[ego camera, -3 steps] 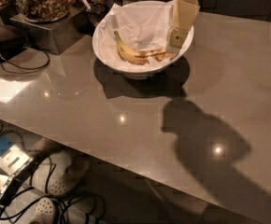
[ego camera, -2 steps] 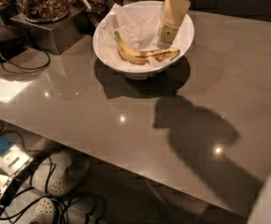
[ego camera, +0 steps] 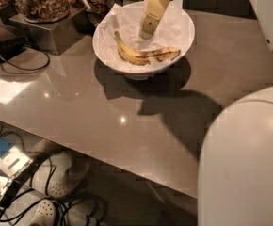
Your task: Pick banana from white bowl
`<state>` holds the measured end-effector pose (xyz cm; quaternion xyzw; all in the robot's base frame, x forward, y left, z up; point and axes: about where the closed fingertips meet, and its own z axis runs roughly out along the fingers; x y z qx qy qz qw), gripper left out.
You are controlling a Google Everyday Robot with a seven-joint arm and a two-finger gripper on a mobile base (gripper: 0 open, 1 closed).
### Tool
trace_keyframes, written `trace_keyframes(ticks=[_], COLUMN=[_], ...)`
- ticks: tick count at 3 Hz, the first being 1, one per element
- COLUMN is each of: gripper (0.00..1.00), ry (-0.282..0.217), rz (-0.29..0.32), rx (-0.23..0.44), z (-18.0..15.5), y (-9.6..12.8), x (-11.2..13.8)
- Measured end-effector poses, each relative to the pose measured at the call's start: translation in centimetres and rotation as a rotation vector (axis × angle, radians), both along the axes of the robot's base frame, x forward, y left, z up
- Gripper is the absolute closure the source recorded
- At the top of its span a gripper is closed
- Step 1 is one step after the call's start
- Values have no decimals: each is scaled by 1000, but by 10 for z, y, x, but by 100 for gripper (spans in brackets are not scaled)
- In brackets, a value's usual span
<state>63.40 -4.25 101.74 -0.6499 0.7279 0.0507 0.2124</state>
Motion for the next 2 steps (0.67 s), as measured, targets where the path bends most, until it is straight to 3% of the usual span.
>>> trace_keyframes(ticks=[2], gripper=[31], ry=[61], rz=[-105], rx=[17], z=[-22], y=[1], x=[29])
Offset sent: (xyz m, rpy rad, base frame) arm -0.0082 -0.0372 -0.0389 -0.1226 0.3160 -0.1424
